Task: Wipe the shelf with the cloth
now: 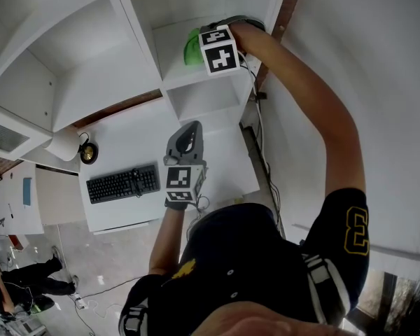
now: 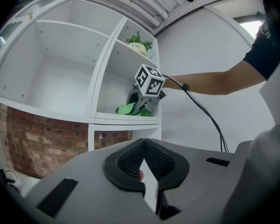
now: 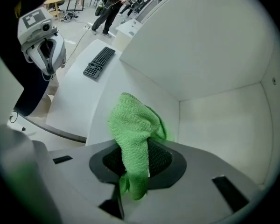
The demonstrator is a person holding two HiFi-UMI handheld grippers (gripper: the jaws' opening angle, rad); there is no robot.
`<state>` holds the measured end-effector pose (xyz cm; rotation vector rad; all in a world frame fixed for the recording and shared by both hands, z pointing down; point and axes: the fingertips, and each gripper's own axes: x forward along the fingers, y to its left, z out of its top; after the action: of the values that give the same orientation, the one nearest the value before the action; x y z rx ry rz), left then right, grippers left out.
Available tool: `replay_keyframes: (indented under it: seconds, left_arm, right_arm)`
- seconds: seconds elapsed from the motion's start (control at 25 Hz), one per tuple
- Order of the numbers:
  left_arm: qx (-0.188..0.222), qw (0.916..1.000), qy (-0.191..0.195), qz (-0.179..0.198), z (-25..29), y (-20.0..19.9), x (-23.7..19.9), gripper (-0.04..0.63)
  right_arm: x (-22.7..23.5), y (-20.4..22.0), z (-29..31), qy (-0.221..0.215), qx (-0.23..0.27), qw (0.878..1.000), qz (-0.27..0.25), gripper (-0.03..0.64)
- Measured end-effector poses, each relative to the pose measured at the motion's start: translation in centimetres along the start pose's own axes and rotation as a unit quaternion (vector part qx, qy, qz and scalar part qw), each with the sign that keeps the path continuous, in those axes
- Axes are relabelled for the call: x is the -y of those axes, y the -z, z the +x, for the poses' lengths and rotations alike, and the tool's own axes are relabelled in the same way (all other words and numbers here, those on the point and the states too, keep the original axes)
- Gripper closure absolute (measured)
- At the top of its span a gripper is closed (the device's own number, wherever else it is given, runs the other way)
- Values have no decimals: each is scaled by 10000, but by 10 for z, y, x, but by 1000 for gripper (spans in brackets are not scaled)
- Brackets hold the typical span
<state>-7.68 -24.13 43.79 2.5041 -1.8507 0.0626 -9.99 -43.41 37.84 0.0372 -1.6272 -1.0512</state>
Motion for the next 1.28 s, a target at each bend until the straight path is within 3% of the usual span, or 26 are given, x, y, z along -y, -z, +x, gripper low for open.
replay_keyframes:
  seconds: [0.6, 1.12, 1.2, 1.28]
  left_arm:
    - [33, 9999, 117, 36, -1, -2, 11, 577]
    - [92, 9998, 177, 18, -6, -4, 17, 577]
    - [65, 9999, 141, 33, -8, -4, 16, 577]
    - [29, 10000, 81, 32, -11, -2, 12, 577]
  right_arm:
    - [-11, 38, 2, -345, -1563, 9862, -432, 529]
    - [-16, 60, -1, -531, -2134, 9745, -434, 529]
    - [-10, 59, -5, -318, -2060, 9764, -564, 528]
    - [1, 46, -17, 149, -1604, 9855, -529, 526]
